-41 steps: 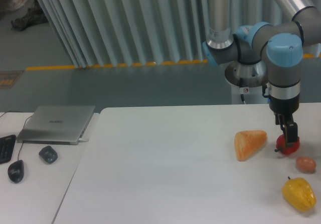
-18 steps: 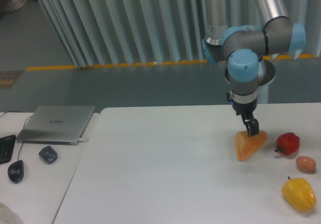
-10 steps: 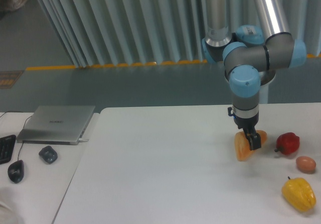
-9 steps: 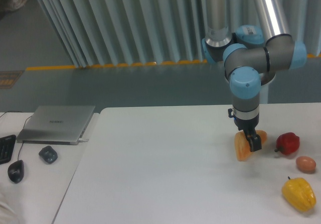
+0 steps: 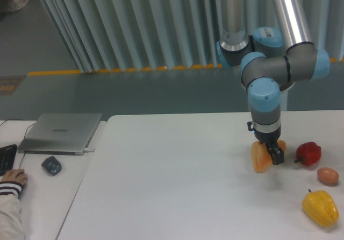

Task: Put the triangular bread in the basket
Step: 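Close the gripper on the orange triangular bread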

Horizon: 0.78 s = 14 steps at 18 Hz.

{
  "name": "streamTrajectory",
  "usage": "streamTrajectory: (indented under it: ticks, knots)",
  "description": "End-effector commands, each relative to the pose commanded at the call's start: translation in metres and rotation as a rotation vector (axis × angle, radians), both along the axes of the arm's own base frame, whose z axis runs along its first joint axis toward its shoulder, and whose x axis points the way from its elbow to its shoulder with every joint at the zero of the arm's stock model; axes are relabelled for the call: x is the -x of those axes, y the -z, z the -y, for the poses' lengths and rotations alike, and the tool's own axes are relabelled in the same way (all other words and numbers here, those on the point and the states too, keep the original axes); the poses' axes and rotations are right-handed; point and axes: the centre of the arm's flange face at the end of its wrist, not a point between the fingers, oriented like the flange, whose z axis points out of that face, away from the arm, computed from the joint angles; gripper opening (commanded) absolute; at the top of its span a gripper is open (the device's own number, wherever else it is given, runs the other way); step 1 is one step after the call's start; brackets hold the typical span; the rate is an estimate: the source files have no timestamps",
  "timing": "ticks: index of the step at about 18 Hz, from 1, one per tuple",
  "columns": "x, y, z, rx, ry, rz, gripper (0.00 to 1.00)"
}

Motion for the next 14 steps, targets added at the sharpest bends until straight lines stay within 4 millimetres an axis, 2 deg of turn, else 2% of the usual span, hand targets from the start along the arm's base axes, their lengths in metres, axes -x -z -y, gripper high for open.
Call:
streamTrajectory:
  ticks: [3,4,5,7,10,14]
  knots:
    - [-0.002,0.005,0.002,0.015,-0.007,0.007,0.39]
    - [-0.003,0.008,0.003,0.019,-0.007,0.012,0.28]
    - [-0.003,0.009,0.003,0.021,-0.009,0.014,0.21]
    - [-0.002,0.013,0.002,0.027,-0.016,0.018,0.00]
    - [0.000,0.010,0.002,0.021,-0.019,0.020,0.00]
    - [0.003,-0.008,0.000,0.000,-0.025,0.013,0.00]
